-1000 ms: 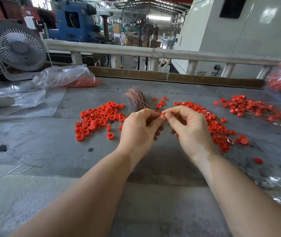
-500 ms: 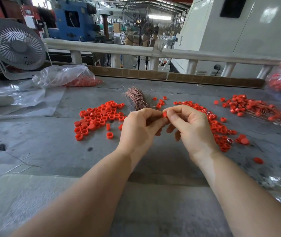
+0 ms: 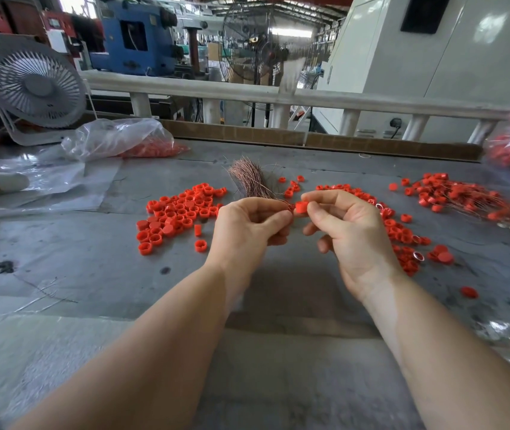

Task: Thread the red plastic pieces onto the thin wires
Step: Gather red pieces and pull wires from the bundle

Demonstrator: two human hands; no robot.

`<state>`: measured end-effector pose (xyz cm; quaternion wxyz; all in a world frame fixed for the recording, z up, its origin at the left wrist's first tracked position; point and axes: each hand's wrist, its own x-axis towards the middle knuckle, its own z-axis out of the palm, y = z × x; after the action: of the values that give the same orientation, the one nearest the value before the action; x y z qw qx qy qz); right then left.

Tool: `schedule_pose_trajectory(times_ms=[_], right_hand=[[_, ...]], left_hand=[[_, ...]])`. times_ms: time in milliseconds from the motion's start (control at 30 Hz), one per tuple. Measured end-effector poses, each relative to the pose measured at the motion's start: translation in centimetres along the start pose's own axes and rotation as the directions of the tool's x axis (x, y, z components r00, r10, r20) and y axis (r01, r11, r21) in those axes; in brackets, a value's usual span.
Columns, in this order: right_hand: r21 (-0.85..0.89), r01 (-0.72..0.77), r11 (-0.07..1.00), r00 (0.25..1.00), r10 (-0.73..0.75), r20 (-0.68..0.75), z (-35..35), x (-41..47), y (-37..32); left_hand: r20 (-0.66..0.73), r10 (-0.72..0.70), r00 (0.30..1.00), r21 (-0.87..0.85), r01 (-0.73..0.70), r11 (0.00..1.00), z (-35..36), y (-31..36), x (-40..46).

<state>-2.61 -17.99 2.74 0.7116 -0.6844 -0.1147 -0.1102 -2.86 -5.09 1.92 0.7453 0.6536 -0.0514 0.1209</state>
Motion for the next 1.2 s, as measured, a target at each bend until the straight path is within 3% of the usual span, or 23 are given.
schedule_pose_trajectory(times_ms=[200, 367, 533, 767, 1200], right_hand=[[-0.023, 0.028, 0.999, 1.000, -0.028, 0.001, -0.09, 0.00, 0.17], [-0.063, 0.083, 0.995, 0.996, -0.081, 0.026, 0.02, 0.02, 0.22], [-0.063, 0.092, 0.994, 0.995, -0.089, 0.050, 0.02, -0.01, 0.35], [-0.085, 0.099, 0.991, 0.994, -0.095, 0.044, 0.08, 0.05, 0.41], [-0.139, 0.182, 0.973, 0.983, -0.180, 0.032, 0.03, 0.00, 0.30]], left_hand=[[-0.031, -0.027, 0.999, -0.015, 0.027, 1.000, 0.04, -0.06, 0.00], [0.068, -0.086, 0.994, -0.145, 0.095, 0.985, 0.12, 0.12, -0.02], [0.046, -0.001, 0.999, -0.135, 0.008, 0.991, -0.05, 0.09, 0.03], [0.039, 0.143, 0.989, 0.021, -0.144, 0.989, 0.08, 0.09, -0.06], [0.060, 0.127, 0.990, 0.008, -0.128, 0.992, -0.01, 0.09, -0.11]])
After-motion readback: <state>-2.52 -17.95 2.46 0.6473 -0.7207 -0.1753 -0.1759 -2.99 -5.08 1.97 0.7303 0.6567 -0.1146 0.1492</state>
